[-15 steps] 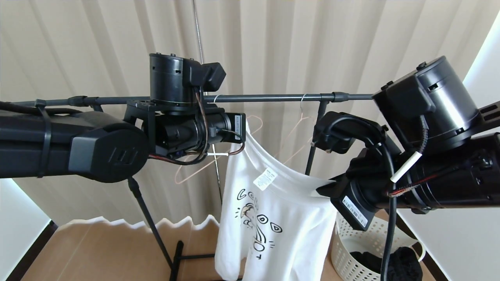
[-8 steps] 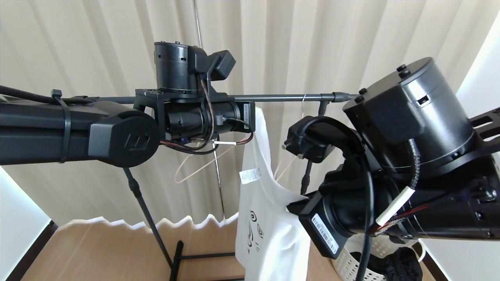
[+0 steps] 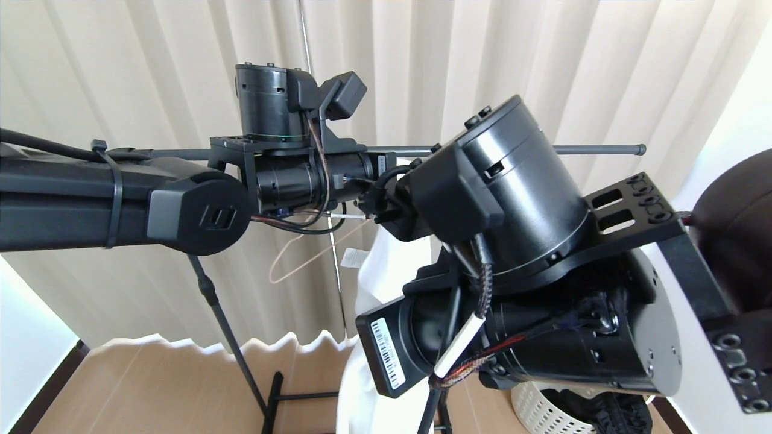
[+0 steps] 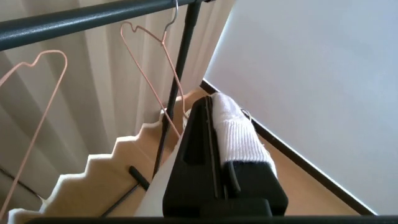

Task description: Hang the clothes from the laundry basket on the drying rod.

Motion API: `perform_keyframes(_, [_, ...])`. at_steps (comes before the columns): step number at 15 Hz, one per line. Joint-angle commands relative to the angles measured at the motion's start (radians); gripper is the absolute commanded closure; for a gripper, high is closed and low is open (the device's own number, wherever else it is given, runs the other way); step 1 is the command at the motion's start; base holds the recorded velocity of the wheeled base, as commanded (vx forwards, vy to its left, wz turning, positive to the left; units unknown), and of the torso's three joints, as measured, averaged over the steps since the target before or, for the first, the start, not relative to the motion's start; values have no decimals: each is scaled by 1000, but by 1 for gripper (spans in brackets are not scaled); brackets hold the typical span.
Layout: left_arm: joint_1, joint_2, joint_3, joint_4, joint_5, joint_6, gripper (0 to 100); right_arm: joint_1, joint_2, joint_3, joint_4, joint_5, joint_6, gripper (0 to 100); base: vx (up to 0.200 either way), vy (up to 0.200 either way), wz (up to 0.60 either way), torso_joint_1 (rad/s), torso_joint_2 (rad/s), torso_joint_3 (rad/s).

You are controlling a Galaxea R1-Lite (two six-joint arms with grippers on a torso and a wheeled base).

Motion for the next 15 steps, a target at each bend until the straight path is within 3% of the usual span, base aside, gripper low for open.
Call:
perform_keyframes(1, [1, 1, 1, 6, 6, 1, 100, 5, -8, 41, -6, -4, 17, 100, 0, 0, 0, 0, 0, 0])
perform_keyframes(4, [40, -21, -4, 79, 65, 5, 100, -61, -92, 131, 4, -39, 4, 100, 0, 0, 0, 0, 0, 0])
perform_keyframes(7, [68, -139, -1, 365, 156, 59, 100, -155, -115, 146, 0, -172, -113, 100, 0, 0, 0, 0, 0, 0])
perform_keyframes(9, [60, -206, 10, 520, 231, 86, 100, -219, -78, 67, -3, -220, -184, 100, 0, 0, 0, 0, 0, 0])
perform_keyframes(10, [59, -214, 16, 534, 245, 86, 100, -233, -69, 50, -3, -223, -190, 100, 0, 0, 0, 0, 0, 0])
perform_keyframes(12, [27, -275, 79, 648, 320, 106, 100, -290, 29, -117, -3, -234, -208, 100, 0, 0, 0, 0, 0, 0])
perform_keyframes(15, [-33, -318, 169, 726, 351, 91, 100, -322, 170, -301, -14, -234, -197, 100, 0, 0, 0, 0, 0, 0])
